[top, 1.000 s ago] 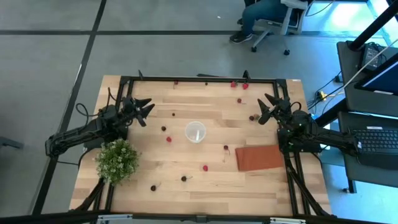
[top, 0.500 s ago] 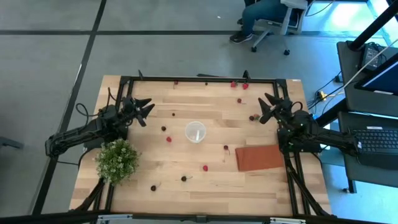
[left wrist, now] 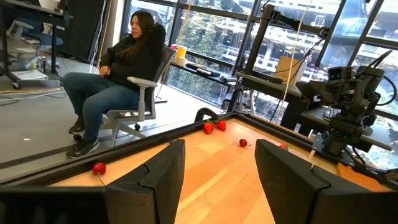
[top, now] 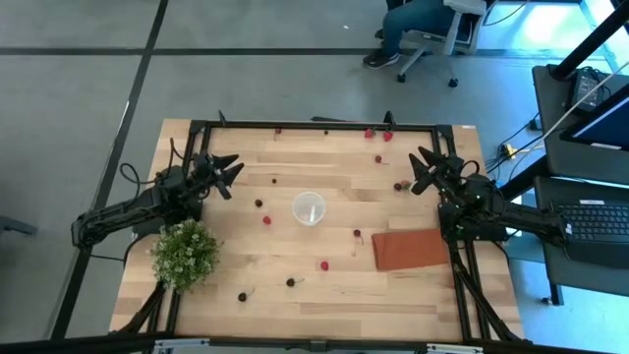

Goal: Pick and placing Produce into tupperware
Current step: Put the bottom blueberry into the bin

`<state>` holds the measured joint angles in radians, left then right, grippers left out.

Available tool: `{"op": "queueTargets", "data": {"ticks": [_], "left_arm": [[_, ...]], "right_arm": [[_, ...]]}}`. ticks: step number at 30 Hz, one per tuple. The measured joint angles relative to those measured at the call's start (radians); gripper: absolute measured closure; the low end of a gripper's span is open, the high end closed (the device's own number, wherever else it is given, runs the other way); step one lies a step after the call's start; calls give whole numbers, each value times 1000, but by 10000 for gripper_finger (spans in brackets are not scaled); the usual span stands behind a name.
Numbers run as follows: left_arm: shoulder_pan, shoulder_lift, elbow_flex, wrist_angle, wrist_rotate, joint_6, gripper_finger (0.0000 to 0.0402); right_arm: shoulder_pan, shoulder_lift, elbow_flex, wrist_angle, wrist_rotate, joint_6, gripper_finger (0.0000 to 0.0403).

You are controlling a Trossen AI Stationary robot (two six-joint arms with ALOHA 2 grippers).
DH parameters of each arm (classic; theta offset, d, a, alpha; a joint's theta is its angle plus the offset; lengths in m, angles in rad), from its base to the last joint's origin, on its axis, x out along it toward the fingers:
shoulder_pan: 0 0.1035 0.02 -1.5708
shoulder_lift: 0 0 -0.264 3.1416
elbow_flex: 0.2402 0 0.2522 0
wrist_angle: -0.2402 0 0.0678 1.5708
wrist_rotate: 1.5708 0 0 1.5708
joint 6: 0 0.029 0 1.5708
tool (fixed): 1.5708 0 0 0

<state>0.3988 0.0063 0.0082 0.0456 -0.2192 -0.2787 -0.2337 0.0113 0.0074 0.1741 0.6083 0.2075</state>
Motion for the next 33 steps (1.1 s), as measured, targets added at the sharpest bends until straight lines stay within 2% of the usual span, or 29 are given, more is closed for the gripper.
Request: {"op": "queueTargets", "data": {"ticks": [12,20,24,29,33], "left_arm": [[0,0,0,4,0,-4,210],[0,0,0,19,0,-16,156],[0,0,0,19,0,-17,149],[0,0,0,19,0,-18,152],[0,0,0,19,0,-18,150]], "right_arm": [[0,0,0,0,0,-6,163],[0,0,0,0,0,-6,163],[0,0,0,0,0,25,163],[1,0,0,1,-75,-9,163],[1,0,0,0,-81,-8,163]]}}
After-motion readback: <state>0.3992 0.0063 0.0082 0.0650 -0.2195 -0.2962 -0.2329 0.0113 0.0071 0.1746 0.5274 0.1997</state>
